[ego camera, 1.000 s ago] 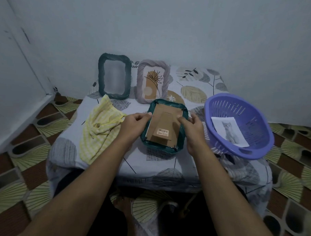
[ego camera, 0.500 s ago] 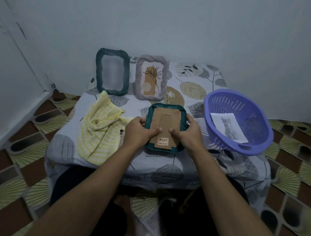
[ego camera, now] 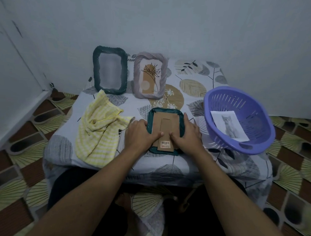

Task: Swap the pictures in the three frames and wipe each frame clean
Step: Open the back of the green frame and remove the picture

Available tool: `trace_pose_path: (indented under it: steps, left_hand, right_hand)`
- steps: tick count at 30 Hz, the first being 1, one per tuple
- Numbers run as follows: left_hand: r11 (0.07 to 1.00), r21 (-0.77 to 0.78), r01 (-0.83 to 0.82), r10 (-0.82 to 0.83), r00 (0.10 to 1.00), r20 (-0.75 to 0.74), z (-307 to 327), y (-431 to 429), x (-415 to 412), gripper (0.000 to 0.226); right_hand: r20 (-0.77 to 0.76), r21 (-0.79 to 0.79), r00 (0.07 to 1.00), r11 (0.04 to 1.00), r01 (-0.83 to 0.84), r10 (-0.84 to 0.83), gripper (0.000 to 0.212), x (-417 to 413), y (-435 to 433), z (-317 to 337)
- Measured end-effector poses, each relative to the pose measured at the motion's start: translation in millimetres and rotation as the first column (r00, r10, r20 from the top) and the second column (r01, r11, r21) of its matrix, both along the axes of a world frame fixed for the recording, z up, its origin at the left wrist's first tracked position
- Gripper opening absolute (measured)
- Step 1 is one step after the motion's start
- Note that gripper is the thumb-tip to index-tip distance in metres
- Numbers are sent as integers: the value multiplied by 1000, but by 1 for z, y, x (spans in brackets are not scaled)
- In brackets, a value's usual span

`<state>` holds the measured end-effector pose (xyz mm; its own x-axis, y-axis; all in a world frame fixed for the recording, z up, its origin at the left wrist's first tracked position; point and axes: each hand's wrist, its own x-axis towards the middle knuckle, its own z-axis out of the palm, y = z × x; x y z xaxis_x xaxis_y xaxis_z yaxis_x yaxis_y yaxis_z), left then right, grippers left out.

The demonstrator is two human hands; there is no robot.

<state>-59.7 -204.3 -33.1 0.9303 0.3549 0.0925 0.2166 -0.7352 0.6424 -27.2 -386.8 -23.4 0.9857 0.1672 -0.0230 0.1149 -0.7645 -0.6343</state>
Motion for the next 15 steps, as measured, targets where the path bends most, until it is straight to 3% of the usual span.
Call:
trace_pose_path:
  steps: [7,11,15]
  left_hand:
    - [1000,18,18,-18,1000,-11,-8,-1,-1,76]
    - [999,46,25,-23,999,-42,-6,0,4,76]
    - [994,-16,111,-112,989,-98,4,2,11,96]
  right_hand:
    - [19,-307,999,951,-43,51,71,5,5,-8]
    - [-17,-337,994,936,-104,105,66,4,3,-9]
    - [-5,-363,993,925,-112,118,59,5,2,-10]
